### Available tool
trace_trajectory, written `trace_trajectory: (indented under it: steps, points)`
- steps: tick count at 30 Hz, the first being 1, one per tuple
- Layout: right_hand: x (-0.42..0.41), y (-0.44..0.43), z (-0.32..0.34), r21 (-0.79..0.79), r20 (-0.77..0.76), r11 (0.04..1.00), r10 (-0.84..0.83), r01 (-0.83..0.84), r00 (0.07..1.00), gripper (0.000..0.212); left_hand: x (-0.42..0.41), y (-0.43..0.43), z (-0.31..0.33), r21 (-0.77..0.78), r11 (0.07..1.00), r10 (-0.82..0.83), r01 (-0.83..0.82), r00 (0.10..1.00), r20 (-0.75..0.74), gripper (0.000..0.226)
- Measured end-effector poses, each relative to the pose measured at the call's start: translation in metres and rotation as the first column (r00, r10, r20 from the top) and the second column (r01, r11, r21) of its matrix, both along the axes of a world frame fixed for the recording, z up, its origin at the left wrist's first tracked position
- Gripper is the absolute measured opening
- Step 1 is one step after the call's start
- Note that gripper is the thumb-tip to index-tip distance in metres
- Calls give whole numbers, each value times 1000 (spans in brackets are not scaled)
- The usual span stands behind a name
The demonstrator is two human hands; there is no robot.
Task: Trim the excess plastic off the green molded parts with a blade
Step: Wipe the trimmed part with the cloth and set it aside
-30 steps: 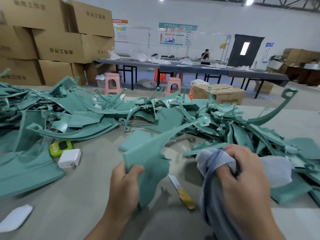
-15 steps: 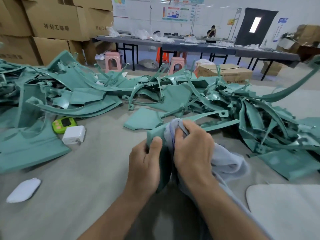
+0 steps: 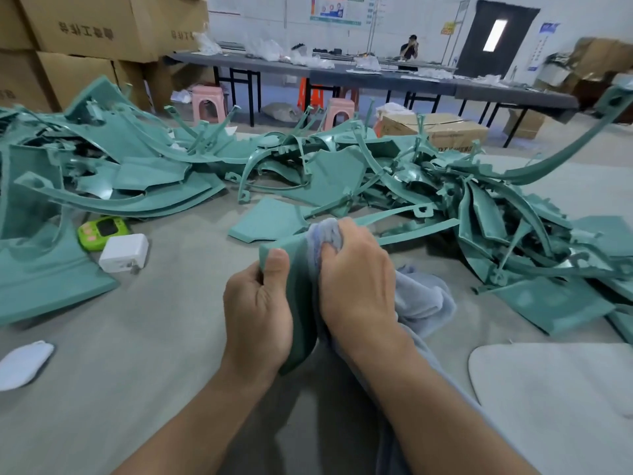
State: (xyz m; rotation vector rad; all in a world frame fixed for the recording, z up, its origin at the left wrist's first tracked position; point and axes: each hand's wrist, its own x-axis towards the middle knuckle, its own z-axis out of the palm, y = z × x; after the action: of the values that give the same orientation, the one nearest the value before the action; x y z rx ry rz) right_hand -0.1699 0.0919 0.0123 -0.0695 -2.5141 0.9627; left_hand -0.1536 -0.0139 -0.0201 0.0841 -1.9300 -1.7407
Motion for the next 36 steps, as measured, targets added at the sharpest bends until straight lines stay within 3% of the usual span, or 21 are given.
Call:
trace_trajectory:
  steps: [3,5,7,12,15,20,26,28,31,36]
  points:
    - [15,-9,2,-54,-74,986,152,-156,986,30,1,-3,1,1,1000,20,-20,1000,-4,59]
    - [29,-14,1,2,-139,950,309,-312,941,28,-1,-4,1,42,999,18,-19,999,36,58]
    - [26,-11,-1,77,-154,948,317,-309,936,30,-2,-3,2,48,999,18,-21,998,61,58]
    - [-12,4,7,13,-87,1000,8,-7,996,31,8,-3,5,-94,995,25,-29,999,-39,54]
    - [-29,9,9,164,-49,977,-128,134,991,21,10,-3,6,-138,990,14,-24,997,-74,52]
    - [-57,41,23,32,62,960,-281,280,958,17,17,-1,5,-227,974,-32,0,990,-134,45]
    - [-68,77,33,50,107,904,-427,424,898,16,15,1,6,-210,977,-14,-17,990,-143,43]
    - [-62,69,29,1,94,931,-364,366,927,15,14,3,6,-210,977,-9,-20,991,-135,42]
    - [-39,36,19,-61,11,995,-75,75,997,28,11,2,5,-199,980,2,-25,993,-115,44]
    - [-2,4,13,-16,-57,977,213,-215,975,27,3,-6,5,-58,996,67,-69,997,-36,54]
